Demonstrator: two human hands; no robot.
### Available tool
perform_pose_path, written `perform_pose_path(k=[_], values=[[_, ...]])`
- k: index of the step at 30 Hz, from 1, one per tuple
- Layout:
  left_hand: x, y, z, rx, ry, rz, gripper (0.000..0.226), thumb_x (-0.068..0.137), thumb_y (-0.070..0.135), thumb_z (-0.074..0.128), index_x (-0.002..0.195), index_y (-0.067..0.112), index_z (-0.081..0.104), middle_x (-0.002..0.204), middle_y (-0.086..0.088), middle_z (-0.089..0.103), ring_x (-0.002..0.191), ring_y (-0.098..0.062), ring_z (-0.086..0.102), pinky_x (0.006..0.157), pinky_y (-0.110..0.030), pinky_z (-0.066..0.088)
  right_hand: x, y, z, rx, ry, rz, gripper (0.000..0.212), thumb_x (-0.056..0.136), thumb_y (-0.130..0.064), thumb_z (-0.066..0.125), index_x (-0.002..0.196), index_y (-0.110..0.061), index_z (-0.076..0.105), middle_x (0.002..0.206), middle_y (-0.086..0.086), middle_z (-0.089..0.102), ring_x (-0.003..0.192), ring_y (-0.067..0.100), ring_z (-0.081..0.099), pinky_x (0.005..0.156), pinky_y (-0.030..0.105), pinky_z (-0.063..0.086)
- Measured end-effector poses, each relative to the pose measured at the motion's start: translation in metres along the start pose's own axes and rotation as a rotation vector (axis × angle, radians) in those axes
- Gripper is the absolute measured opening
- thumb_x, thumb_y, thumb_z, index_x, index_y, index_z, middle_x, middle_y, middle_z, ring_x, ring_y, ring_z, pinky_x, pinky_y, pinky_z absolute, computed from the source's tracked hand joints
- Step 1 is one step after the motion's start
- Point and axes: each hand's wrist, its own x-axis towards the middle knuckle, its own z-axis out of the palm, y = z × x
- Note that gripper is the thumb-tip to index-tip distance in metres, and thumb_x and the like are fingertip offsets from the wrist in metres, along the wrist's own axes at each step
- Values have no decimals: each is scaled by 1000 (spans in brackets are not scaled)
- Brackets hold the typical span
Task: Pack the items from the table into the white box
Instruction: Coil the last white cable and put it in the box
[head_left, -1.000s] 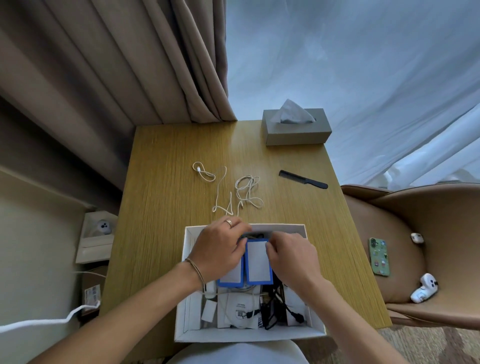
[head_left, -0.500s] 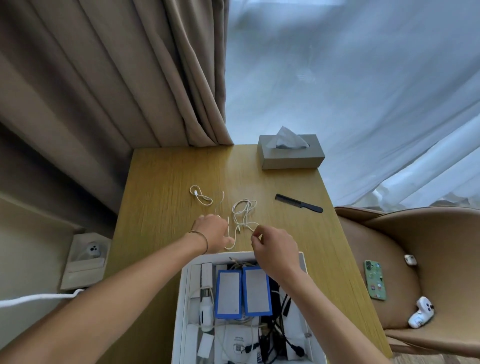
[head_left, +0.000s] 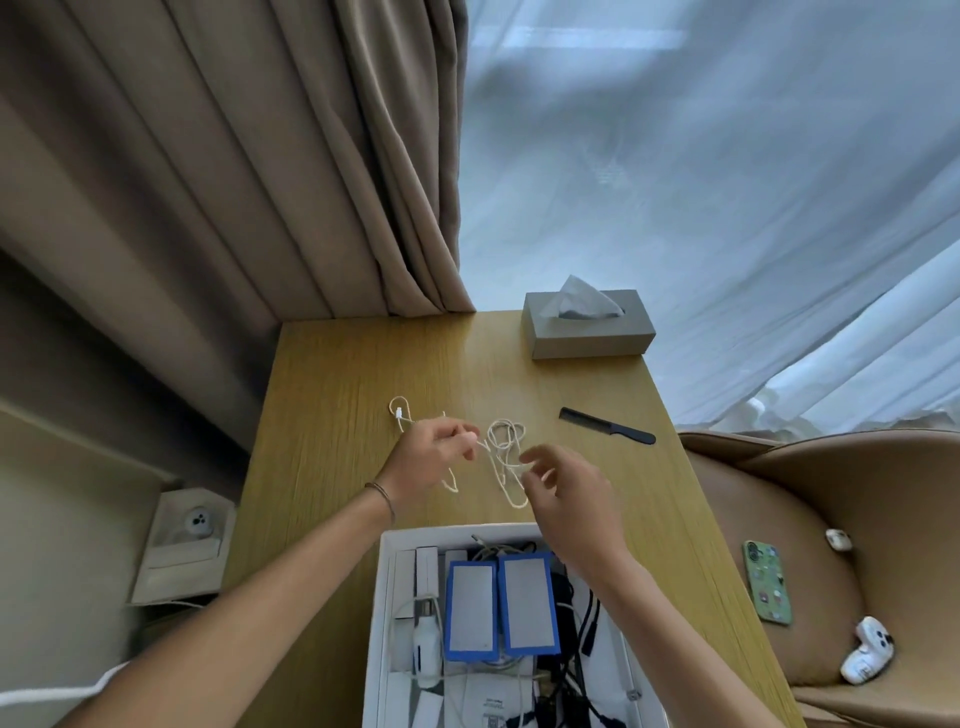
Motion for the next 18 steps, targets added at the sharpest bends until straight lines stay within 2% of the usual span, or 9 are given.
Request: perform_pose_path(k=[2,4,6,8,11,13,15,17,18], values=[[-15,21,-10,-222,-12,42,27,99,15,53,85,-2,69,104,2,75,108,-15,66,101,-38,49,1,-8,-2,85,-15,-59,35,95,-29,66,129,-29,61,118,-16,65,104,-1,57,92,27,50],[-28,43,-16,-448,-52,100,29,101,14,49,79,3,63,114,-13,73,115,-25,65,104,-40,47,3,-20,-3,173,-85,-93,57,92,-37,68,146,-31,47,137,-15,56,121,-1,49,101,24,42],[-39,63,-20,-636,-54,141,28,102,13,46,78,3,58,119,-22,69,120,-33,62,109,-45,42,5,-36,-1,298,-150,-130,71,90,-41,70,152,-32,37,147,-13,50,133,2,45,107,27,39],[-45,79,-21,-703,-20,193,31,103,15,42,81,-1,56,120,-22,69,123,-31,60,112,-44,36,8,-50,3,385,-190,-161,76,89,-37,73,154,-32,34,151,-12,47,138,3,41,112,29,35],[-53,98,-22,-687,68,253,39,105,19,38,93,-13,57,116,-21,71,121,-28,62,111,-42,35,11,-67,9,452,-130,-147,69,88,-29,75,149,-31,41,143,-12,53,130,2,47,106,24,38],[-60,109,-26,-756,125,253,35,104,21,40,90,-4,61,108,-22,72,115,-33,64,107,-42,40,11,-72,11,476,94,-125,56,84,-24,80,131,-28,50,127,-10,57,115,4,54,95,21,46],[-65,117,-30,-921,132,219,32,104,21,40,86,4,60,93,-20,67,105,-37,66,105,-46,43,11,-75,10,522,242,-124,54,79,-23,84,119,-30,48,115,-11,53,98,5,57,80,19,51],[-69,122,-36,-1050,98,202,34,105,25,36,87,8,59,85,-13,61,96,-34,64,105,-50,44,15,-77,8,611,149,-121,49,81,-23,83,118,-30,51,110,-11,59,90,8,62,74,19,52],[-70,123,-38,-1098,81,204,35,105,27,34,89,9,59,83,-10,59,92,-32,62,103,-50,44,17,-79,6,666,43,-128,36,86,-22,79,115,-27,57,105,-7,65,87,13,65,74,22,53]])
